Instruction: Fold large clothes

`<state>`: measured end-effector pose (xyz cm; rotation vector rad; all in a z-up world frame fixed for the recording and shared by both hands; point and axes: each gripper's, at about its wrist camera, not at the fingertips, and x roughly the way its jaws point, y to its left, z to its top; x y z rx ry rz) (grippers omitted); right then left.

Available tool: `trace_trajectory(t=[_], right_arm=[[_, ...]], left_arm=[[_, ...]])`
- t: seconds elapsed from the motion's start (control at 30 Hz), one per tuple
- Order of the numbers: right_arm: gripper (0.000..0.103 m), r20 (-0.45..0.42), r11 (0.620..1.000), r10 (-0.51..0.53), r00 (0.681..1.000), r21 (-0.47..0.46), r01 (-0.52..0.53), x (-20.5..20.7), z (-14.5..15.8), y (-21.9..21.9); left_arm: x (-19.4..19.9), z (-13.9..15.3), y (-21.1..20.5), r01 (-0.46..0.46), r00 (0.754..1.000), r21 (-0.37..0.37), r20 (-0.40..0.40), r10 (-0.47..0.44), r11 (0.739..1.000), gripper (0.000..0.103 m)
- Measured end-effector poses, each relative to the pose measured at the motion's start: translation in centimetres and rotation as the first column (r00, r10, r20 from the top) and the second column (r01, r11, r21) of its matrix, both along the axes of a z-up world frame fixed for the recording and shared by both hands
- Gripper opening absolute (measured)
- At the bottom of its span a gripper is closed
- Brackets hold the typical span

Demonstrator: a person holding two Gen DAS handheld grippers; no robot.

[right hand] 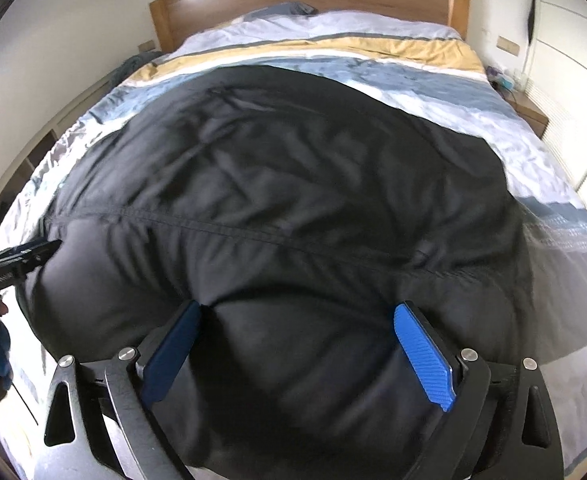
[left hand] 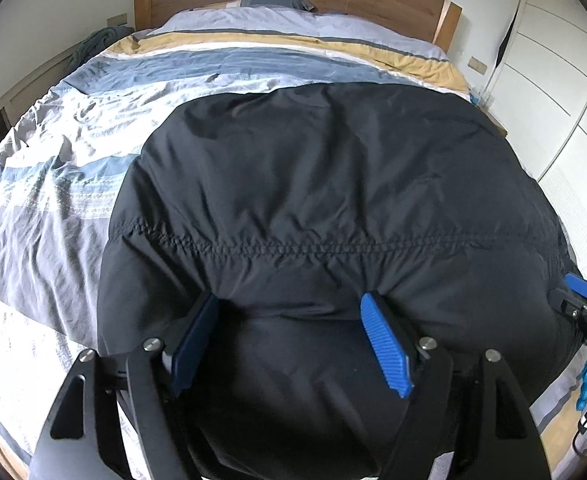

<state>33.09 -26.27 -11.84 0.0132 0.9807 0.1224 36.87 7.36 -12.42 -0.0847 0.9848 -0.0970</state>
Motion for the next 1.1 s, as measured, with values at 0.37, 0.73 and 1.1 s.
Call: trace_trajectory(t=[0.37, 0.73, 1.1], right_arm=[[0.095, -0.021, 0.994, -0.102, 0.995, -0.046, 0.101, -0.2, -0.6, -5.0], [0.095, -0.04, 0.981, -0.192, 0.981, -0.043, 0.19, -0.5, -0.6, -7.5], [0.096, -0.049, 0.972, -0.228, 0.972, -0.071, 0.224, -1.8, -0.1, -8.8]], left_arm=[[-1.1, 0.0, 0.8, 0.0, 1.0, 0.018, -0.01, 0.001, 1.0, 0.073], [-2.4, 0.6, 1.4, -0.02, 1.0, 0.066, 0.004, 0.02, 0.998, 0.073], [-3.8, 1.3, 1.8, -0.019, 1.0, 0.068, 0.006, 0.019, 0.998, 0.073]])
